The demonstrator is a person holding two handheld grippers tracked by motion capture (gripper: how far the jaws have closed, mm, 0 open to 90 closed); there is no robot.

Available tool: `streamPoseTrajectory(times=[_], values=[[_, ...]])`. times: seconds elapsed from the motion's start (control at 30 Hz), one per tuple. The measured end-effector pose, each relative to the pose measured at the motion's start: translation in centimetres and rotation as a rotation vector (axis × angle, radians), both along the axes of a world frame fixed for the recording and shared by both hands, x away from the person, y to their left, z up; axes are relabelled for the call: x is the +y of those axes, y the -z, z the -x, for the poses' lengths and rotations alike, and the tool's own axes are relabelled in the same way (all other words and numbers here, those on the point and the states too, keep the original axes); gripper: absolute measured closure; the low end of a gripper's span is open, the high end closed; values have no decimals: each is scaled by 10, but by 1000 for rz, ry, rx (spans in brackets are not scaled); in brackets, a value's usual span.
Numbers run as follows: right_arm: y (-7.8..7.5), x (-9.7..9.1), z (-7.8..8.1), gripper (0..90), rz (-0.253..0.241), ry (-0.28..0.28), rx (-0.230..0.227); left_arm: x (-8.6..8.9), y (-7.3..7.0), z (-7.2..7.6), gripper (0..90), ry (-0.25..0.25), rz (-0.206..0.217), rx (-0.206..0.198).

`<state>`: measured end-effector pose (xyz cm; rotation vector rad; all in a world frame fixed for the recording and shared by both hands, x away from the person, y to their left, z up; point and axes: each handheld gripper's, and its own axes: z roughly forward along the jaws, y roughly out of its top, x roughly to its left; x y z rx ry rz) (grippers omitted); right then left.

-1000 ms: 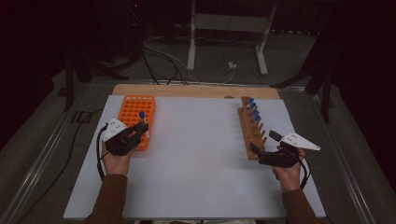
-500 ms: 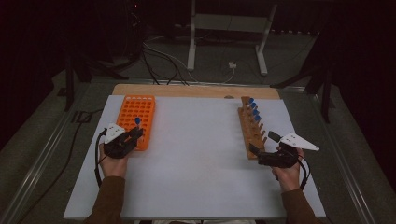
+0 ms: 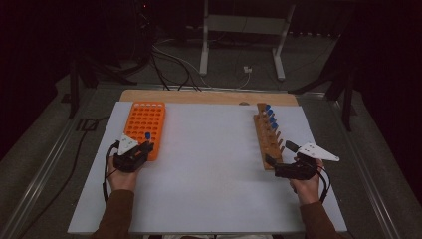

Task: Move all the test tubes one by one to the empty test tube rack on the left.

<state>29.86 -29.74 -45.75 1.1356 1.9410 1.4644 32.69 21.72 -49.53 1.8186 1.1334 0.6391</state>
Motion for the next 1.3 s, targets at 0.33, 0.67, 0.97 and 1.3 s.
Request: streamPoseTrajectory(times=[0.33,0.67,0.97,1.3], values=[[1,1,1,8,4,-2,1,-1,6,2,781,14,-35,21],[3,3,0,8,13,-5,9,-3,6,2,701,19,-6,32],[3,2,1,7,7,-1,10,7,-6,12,552,-25,89,-7],[1,2,0,7,5,12,11,16,-24,35,175,-81,190,-52]])
